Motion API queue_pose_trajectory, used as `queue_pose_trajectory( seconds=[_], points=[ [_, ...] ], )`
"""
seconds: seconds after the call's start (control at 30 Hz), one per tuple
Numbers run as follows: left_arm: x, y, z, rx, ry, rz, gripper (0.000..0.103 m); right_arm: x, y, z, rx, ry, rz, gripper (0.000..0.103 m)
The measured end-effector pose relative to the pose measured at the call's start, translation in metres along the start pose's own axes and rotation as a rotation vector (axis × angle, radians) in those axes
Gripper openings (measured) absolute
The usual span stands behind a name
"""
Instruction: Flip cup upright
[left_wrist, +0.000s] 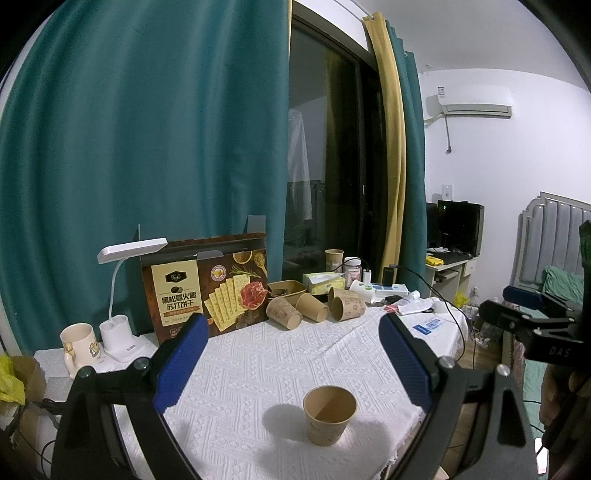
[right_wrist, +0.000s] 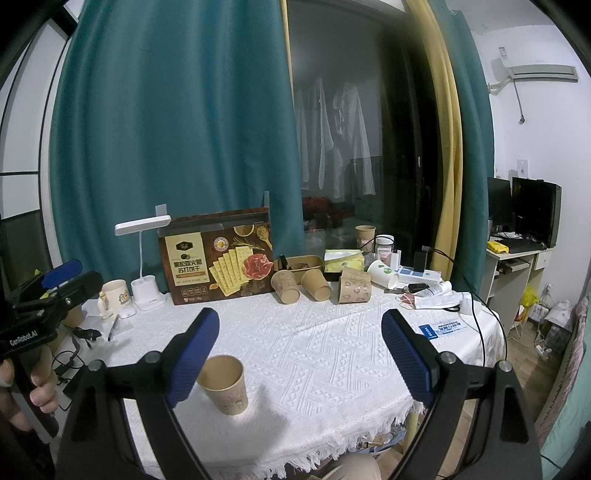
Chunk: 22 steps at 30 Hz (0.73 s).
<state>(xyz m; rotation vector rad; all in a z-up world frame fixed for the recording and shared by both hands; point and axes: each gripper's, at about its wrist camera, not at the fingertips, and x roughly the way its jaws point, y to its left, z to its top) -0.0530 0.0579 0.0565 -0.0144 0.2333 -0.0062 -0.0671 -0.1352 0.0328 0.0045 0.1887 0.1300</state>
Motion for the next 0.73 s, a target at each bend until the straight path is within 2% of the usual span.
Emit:
queue_pose_trajectory(
  seconds=[0.73],
  points=[
    [-0.0001, -0.0004, -0.0001, 0.003, 0.002, -0.006, 0.093, 0.0005, 0.0007, -0.0014, -0.005, 0.000, 0.000, 0.088]
  ],
)
